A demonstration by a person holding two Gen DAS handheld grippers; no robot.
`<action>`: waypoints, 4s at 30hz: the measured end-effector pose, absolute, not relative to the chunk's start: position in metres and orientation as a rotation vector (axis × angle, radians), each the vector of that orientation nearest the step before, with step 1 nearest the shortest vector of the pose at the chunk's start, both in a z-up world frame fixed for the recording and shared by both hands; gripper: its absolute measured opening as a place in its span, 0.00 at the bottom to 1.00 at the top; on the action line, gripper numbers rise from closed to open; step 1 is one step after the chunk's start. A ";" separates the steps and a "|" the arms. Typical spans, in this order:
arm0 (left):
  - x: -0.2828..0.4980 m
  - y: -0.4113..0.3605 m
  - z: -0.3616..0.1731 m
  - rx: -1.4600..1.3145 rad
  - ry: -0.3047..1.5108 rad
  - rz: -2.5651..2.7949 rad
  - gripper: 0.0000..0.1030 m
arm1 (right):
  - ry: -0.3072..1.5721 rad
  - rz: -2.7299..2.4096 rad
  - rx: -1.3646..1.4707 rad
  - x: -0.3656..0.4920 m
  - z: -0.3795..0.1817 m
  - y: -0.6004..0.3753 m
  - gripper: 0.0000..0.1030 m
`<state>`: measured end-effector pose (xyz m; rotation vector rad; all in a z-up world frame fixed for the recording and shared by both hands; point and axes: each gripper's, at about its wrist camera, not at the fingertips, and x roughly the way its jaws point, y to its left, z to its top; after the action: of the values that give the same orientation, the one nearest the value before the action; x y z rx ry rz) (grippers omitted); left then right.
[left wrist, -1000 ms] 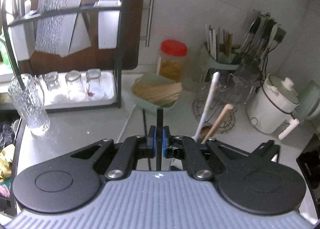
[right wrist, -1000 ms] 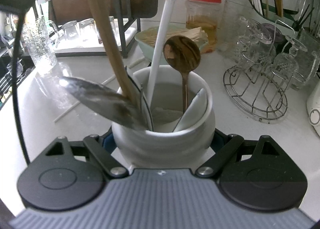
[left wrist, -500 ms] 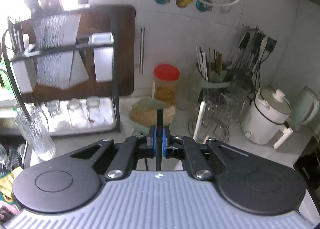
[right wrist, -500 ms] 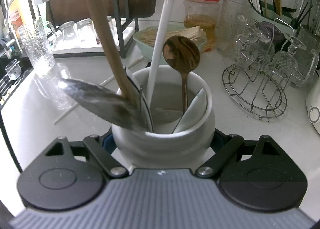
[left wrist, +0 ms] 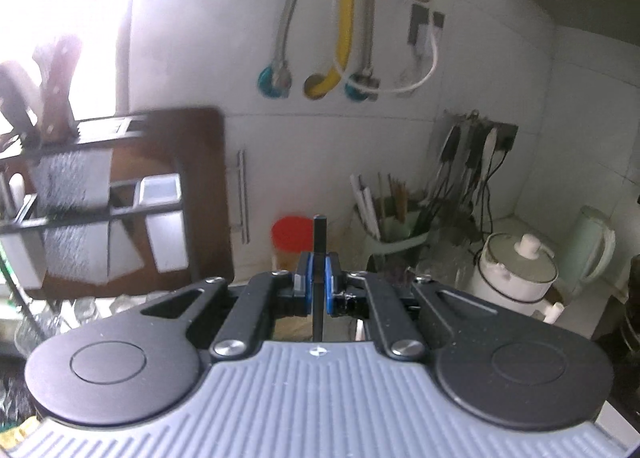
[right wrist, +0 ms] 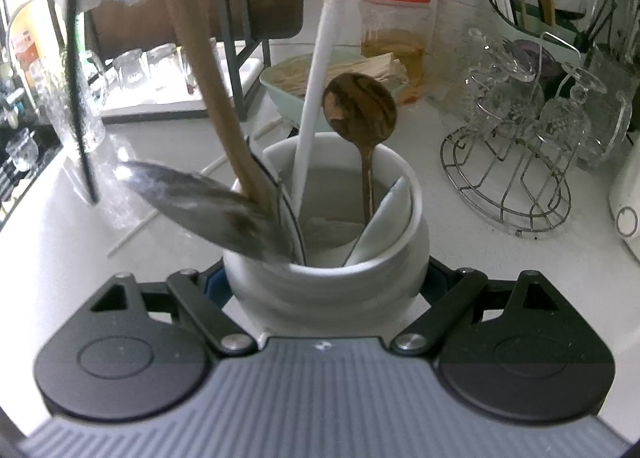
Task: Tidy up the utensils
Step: 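Lift the black chopstick upright with the left tool over the mug, then lower the black chopstick into the white mug and open the left tool, then move the left tool back toward the white chopstick on the counter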
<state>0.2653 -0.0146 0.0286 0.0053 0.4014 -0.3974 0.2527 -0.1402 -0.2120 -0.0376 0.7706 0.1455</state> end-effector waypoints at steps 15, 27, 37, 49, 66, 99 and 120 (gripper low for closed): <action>0.287 -0.061 0.042 0.018 0.340 -0.518 0.07 | 0.761 0.172 -0.041 0.252 -0.213 -0.144 0.89; 0.291 -0.087 -0.014 0.101 0.399 -0.626 0.07 | 0.762 0.190 -0.051 0.254 -0.212 -0.145 0.89; 0.291 -0.094 -0.023 0.163 0.592 -0.624 0.07 | 0.763 0.201 -0.054 0.254 -0.212 -0.146 0.89; 0.310 -0.095 -0.025 0.142 0.921 -0.650 0.10 | 0.779 0.213 -0.065 0.257 -0.211 -0.147 0.89; 0.317 -0.080 -0.033 0.131 0.959 -0.613 0.31 | 0.778 0.197 -0.058 0.258 -0.212 -0.148 0.88; 0.342 0.100 -0.115 -0.136 0.801 -0.312 0.52 | 0.727 0.079 -0.007 0.239 -0.215 -0.142 0.88; 0.458 0.065 -0.230 -0.097 0.943 -0.377 0.49 | 0.777 0.001 0.019 0.241 -0.212 -0.140 0.88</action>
<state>0.4576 0.0650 -0.2298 -0.0972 0.9431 -0.3771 0.2407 -0.1396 -0.2121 0.0191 0.7768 0.0007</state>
